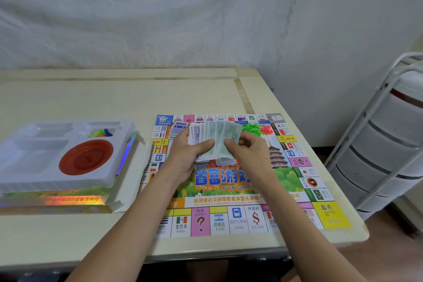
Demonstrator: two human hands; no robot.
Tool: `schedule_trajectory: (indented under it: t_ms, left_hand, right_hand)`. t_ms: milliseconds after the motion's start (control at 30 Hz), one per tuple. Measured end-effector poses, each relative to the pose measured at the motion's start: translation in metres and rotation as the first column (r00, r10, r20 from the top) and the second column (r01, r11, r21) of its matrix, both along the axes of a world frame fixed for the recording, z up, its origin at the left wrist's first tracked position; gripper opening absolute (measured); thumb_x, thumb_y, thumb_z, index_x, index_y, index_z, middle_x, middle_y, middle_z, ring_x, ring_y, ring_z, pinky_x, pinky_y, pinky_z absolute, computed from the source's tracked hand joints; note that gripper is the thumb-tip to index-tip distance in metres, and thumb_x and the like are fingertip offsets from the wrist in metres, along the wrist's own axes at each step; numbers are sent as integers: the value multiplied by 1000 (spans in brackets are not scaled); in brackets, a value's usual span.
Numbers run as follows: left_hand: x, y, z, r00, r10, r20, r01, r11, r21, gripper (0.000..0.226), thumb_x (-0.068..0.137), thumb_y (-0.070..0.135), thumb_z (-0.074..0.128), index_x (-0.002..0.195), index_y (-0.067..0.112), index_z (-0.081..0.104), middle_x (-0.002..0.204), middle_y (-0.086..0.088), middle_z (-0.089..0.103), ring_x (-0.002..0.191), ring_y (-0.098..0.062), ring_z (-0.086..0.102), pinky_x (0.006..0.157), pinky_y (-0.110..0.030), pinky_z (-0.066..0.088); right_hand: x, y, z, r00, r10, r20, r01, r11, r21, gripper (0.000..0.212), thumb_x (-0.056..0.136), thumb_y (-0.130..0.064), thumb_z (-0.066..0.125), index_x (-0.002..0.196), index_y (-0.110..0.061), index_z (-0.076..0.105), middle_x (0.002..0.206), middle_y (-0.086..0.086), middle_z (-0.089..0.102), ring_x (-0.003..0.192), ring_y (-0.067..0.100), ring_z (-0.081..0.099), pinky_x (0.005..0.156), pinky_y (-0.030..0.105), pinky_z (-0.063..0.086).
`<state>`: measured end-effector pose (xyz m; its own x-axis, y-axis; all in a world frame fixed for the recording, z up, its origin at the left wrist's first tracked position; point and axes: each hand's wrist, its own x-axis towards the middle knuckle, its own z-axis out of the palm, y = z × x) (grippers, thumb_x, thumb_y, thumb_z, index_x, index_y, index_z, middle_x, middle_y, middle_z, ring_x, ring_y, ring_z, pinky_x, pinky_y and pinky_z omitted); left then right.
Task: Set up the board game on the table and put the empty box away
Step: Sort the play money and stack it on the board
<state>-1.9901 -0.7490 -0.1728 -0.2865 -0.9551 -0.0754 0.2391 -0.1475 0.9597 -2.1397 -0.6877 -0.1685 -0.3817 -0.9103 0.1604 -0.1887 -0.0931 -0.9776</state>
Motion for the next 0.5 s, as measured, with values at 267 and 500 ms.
schedule_trajectory:
  t_ms: [267,500]
  left_hand:
    - [4,-3,0,997,55,59,-55,998,-6,40,77,3,79,112,16,64,104,-6,75,96,-28,73,85,-57,56]
    - [-1,5,3,995,-98,-36,100,994,54,30,94,4,60,122,16,60,110,-10,73,94,-27,73,66,-36,60]
  right_hand:
    - [-6,5,6,965,17,261,-14,1000,-14,10,92,-14,65,99,-18,72,95,5,75,91,23,72,85,44,59]
    - [4,5,7,987,53,149,-63,996,60,12,93,-13,64,96,-18,74,90,12,75,90,33,71,84,53,56]
